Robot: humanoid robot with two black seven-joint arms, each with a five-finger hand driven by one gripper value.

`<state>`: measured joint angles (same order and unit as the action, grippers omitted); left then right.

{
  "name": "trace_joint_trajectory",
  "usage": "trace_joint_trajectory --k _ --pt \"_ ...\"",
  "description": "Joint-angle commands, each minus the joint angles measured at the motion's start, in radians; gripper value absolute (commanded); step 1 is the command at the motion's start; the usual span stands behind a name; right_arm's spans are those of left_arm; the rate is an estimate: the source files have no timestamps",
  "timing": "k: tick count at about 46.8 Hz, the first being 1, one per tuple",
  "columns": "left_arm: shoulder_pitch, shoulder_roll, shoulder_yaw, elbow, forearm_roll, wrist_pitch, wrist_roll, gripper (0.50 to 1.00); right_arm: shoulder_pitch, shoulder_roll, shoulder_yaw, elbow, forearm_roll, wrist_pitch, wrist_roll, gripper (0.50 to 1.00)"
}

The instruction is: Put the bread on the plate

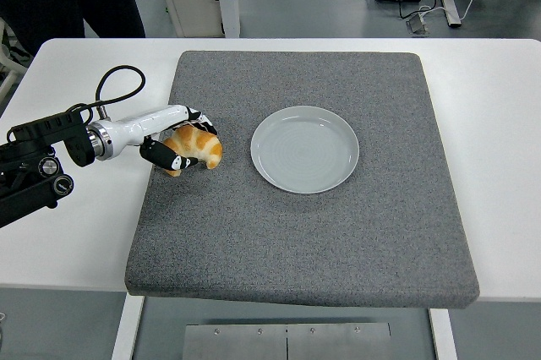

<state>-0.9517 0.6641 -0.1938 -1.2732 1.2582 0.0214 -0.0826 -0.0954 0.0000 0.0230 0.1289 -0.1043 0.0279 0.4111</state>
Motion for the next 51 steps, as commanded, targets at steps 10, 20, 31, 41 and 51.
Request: trace_joint_trajectory --k 10,20,31,41,51 --pt "-0.021 0.005 -0.039 -0.002 0.0 -0.008 -0.003 0.534 0.0 0.0 0.0 0.0 0.0 0.0 0.0 1.0" --pt "-0.052 0.011 -0.079 -0.002 0.0 -0.023 -0.011 0.525 0.0 0.0 0.0 0.0 0.0 0.0 0.0 1.0" --pt "-0.09 0.017 -0.136 0.0 0.0 -0.077 -0.017 0.525 0.0 0.0 0.0 0.0 0.0 0.0 0.0 1.0" --pt "-0.122 0.015 -0.171 -0.002 0.0 -0.109 -0.017 0.528 0.0 0.0 0.0 0.0 0.0 0.0 0.0 1.0" --pt "-0.154 0.011 -0.196 -0.002 0.0 -0.132 -0.017 0.528 0.0 0.0 0.0 0.0 0.0 0.001 0.0 1.0"
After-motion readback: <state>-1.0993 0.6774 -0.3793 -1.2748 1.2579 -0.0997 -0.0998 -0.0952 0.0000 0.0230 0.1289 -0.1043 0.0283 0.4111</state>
